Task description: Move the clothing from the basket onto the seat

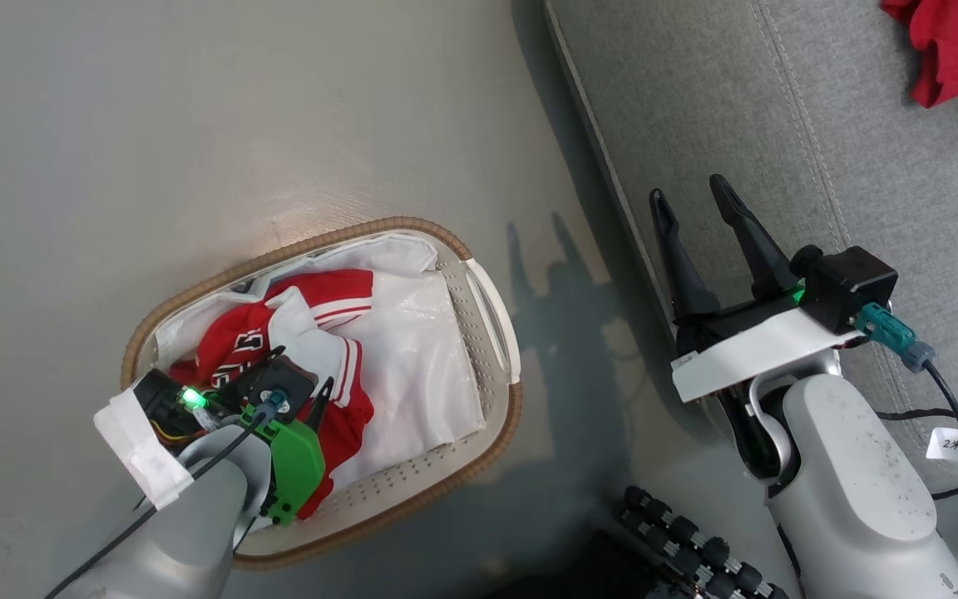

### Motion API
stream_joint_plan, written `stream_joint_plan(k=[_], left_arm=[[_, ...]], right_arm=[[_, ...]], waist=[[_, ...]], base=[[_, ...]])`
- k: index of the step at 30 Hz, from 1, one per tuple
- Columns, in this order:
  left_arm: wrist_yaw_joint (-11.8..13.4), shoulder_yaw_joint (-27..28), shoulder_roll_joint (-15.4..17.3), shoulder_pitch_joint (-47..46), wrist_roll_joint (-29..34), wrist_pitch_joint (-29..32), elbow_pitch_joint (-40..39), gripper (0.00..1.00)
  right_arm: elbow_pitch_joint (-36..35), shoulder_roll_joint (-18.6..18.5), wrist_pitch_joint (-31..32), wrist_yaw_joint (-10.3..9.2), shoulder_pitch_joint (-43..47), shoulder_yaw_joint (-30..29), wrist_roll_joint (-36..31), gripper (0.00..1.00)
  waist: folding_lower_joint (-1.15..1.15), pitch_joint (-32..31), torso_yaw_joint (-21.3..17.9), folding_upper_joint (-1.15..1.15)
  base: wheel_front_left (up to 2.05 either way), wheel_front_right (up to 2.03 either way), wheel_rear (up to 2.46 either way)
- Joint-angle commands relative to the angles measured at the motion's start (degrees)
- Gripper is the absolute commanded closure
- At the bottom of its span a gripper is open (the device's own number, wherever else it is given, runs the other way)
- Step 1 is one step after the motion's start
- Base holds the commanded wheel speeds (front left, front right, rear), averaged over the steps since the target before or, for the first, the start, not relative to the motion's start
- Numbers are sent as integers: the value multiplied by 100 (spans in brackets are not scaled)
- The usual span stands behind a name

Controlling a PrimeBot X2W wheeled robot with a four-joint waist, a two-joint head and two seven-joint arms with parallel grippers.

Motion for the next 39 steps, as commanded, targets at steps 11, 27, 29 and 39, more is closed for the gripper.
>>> stream_joint_plan(k=[11,27,29,39], left_arm=[[155,-640,47,-812,497,761,1144,0],[43,-1050,-5,-998,541,1377,1419,100],[34,-1036,-36,-924,467,1240,1416,100],[-7,-1013,-471,-500,66,353,1382,100]], right_arm=[[-10,-8,-11,-6,-206,104,225,0],[-21,-9,-11,-6,-323,157,366,0],[11,-9,-11,-6,-319,135,354,0],[243,-12,-11,-6,-95,-86,83,0]], waist=[[0,629,-304,0],[0,787,-340,0],[0,706,-323,0],[0,-245,-46,0]], base=[[0,0,0],[0,0,0],[0,0,0],[0,0,0]])
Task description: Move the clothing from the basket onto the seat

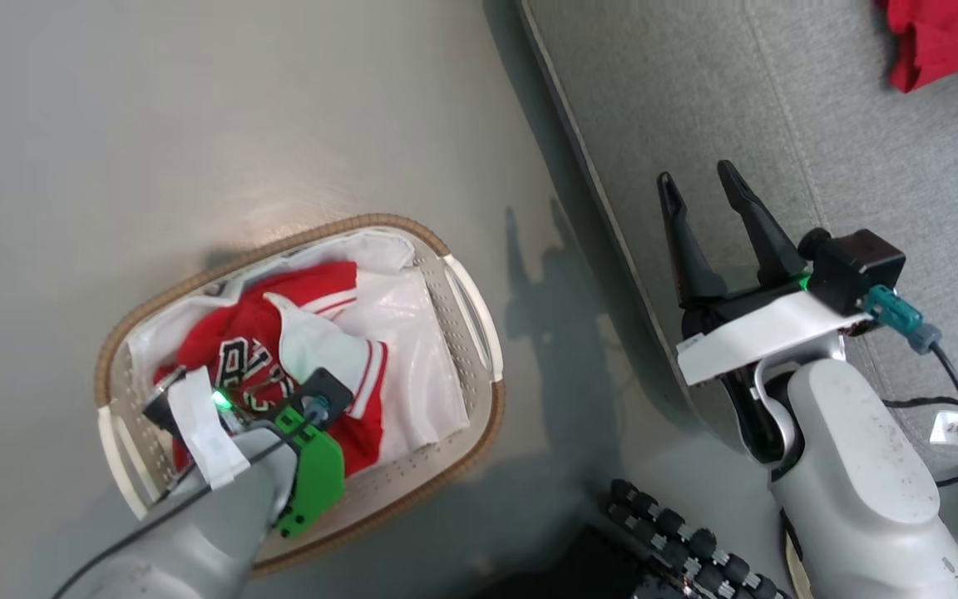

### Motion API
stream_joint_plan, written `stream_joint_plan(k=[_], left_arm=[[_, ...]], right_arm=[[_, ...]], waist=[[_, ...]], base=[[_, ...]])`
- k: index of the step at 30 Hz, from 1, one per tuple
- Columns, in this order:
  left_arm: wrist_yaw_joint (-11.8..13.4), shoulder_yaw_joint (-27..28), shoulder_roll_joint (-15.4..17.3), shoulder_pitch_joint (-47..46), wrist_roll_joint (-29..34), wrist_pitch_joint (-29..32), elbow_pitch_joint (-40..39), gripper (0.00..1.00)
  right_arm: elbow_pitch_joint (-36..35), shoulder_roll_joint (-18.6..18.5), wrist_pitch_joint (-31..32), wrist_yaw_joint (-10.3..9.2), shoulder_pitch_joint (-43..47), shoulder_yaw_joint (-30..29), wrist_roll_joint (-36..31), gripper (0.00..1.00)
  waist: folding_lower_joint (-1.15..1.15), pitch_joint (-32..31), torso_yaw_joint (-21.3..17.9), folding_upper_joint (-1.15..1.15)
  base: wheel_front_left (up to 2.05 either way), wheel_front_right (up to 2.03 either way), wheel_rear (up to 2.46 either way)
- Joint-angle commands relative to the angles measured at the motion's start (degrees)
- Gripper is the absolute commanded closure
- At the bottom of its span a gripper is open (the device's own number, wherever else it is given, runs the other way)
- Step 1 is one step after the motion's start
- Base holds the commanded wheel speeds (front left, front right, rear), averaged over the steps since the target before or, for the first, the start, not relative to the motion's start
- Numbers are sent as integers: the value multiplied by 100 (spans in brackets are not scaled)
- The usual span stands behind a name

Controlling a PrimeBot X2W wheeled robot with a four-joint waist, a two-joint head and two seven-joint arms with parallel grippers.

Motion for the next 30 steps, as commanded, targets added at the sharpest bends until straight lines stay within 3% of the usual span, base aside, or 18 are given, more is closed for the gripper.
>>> stream_joint_plan(k=[1,13,30], left_arm=[[-19,3,-63,139,-103,-99,5,100],[-25,122,-427,811,-756,-570,-664,100],[189,1313,-440,2065,-985,-571,-3193,100]], right_arm=[[50,-19,-11,-6,146,-39,-78,0],[401,-23,-11,-6,639,-412,-620,0],[760,-22,-11,-6,1618,-778,-1125,0]], waist=[[0,-517,222,0],[0,-1941,898,0],[0,-3479,1544,0]], base=[[0,0,0],[0,0,0],[0,0,0]])
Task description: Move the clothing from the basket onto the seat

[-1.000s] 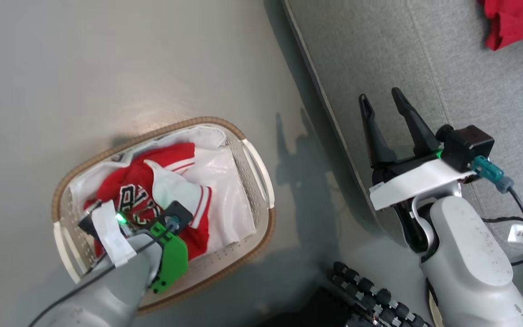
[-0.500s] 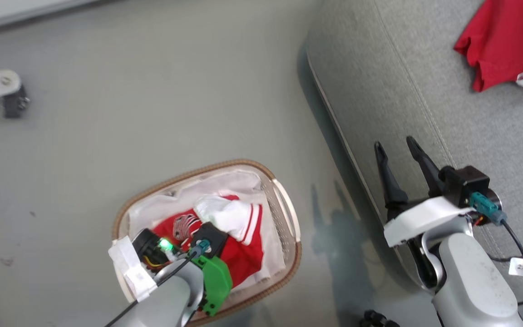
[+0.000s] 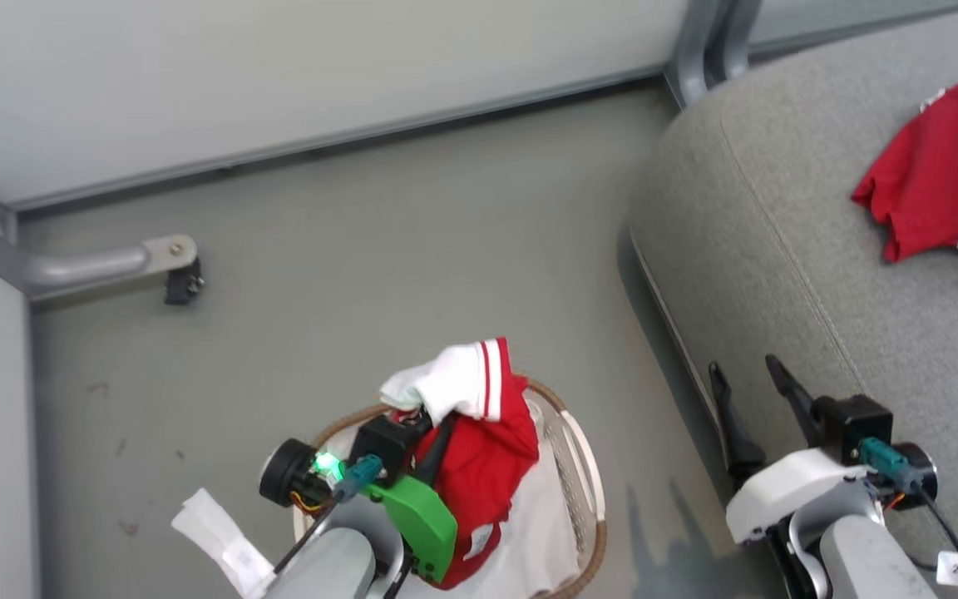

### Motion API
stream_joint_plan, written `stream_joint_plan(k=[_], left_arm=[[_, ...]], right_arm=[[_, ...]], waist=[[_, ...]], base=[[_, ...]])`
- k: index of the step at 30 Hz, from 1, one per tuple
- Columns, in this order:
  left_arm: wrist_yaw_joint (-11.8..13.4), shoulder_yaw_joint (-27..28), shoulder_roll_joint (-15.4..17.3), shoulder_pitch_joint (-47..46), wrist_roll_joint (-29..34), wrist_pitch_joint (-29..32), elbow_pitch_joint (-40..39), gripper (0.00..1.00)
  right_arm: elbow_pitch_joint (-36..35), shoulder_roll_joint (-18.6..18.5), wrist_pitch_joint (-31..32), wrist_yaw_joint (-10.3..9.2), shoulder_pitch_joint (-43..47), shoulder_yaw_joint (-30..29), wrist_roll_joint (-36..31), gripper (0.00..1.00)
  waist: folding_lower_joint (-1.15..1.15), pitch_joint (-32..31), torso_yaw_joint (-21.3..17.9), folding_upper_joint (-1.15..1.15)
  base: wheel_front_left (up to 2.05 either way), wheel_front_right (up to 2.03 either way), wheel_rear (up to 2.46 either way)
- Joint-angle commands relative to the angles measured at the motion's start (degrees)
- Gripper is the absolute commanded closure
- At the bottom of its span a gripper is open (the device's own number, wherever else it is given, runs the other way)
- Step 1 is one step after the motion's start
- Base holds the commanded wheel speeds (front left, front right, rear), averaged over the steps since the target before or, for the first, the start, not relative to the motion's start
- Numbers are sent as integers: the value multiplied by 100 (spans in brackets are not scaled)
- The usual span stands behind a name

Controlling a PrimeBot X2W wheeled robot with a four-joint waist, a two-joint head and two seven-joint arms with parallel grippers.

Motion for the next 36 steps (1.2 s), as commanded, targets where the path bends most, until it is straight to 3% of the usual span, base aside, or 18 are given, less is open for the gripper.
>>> stream_joint_plan(k=[1,13,24,36], left_arm=[[51,159,4,124,-19,-21,-190,100],[41,1432,-2,407,92,-21,-1599,100],[-8,1610,-5,84,-94,-21,-2294,100],[56,1270,-3,-22,-313,-22,-2374,100]], right_arm=[[23,-25,-11,-6,132,40,-48,0],[189,-25,-11,-6,580,358,-69,0],[255,-22,-11,-6,686,762,-94,0],[-35,-263,-11,-6,-15,3261,451,0]], waist=[[0,-544,353,0],[0,-1080,452,0],[0,-1184,465,0],[0,-1085,602,0]], base=[[0,0,0],[0,0,0],[0,0,0],[0,0,0]])
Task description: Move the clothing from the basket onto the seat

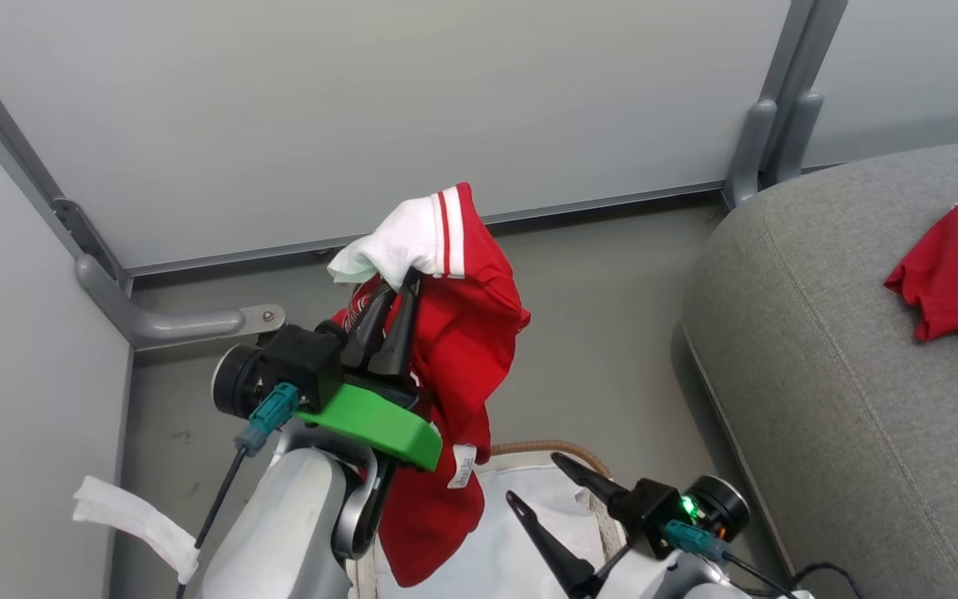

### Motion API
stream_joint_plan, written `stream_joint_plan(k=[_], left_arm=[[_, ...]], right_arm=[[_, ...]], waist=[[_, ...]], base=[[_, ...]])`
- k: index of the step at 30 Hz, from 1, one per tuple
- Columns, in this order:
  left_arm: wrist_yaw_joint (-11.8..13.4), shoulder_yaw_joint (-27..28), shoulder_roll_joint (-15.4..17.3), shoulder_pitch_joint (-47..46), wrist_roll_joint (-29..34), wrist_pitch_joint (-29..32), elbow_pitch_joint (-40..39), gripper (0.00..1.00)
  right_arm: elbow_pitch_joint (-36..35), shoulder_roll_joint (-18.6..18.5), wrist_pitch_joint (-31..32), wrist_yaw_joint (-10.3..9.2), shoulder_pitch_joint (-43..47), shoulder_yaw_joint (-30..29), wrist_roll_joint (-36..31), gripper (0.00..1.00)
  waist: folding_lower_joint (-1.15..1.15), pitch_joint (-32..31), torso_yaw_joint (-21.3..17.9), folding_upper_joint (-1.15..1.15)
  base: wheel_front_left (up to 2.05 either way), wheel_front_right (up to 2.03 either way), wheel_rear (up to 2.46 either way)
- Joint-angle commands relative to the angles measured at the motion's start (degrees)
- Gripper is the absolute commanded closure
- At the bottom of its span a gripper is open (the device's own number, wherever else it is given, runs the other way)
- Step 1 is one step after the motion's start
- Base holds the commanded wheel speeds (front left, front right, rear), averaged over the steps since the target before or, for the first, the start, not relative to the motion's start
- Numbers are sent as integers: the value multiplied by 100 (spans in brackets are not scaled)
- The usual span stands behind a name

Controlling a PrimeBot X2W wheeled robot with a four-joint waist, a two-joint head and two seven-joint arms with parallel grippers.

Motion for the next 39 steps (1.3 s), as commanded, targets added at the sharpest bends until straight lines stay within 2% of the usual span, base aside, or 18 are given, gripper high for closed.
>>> stream_joint_plan(k=[1,9,15,21,22,23,24,39], left_arm=[[34,-36,9,-105,-32,-21,-6,100],[50,-313,10,-182,-150,-21,18,100],[70,-558,9,-266,-237,-21,56,100],[97,-840,9,-351,-353,-21,72,100],[110,-892,10,-362,-378,-20,64,100],[115,-932,9,-369,-399,-21,60,100],[129,-969,9,-379,-429,-21,52,100],[239,-1001,9,-366,-499,-21,56,100]], right_arm=[[-11,-29,-11,-6,-166,186,93,0],[367,143,-11,-6,-896,824,233,0],[690,199,-11,-6,-1241,856,95,0],[719,204,-11,-6,-1360,980,464,0],[765,206,-11,-6,-1381,1030,508,51],[796,205,-11,-6,-1400,1063,572,86],[815,206,-11,-6,-1422,1096,663,100],[1026,206,-11,-6,-1492,1189,1030,100]], waist=[[0,26,51,0],[0,94,255,0],[0,138,433,0],[0,134,636,0],[0,131,669,0],[0,127,693,0],[0,123,723,0],[0,169,663,0]], base=[[0,0,0],[0,0,0],[0,0,0],[0,0,0],[0,0,0],[0,0,0],[0,0,0],[0,0,0]])
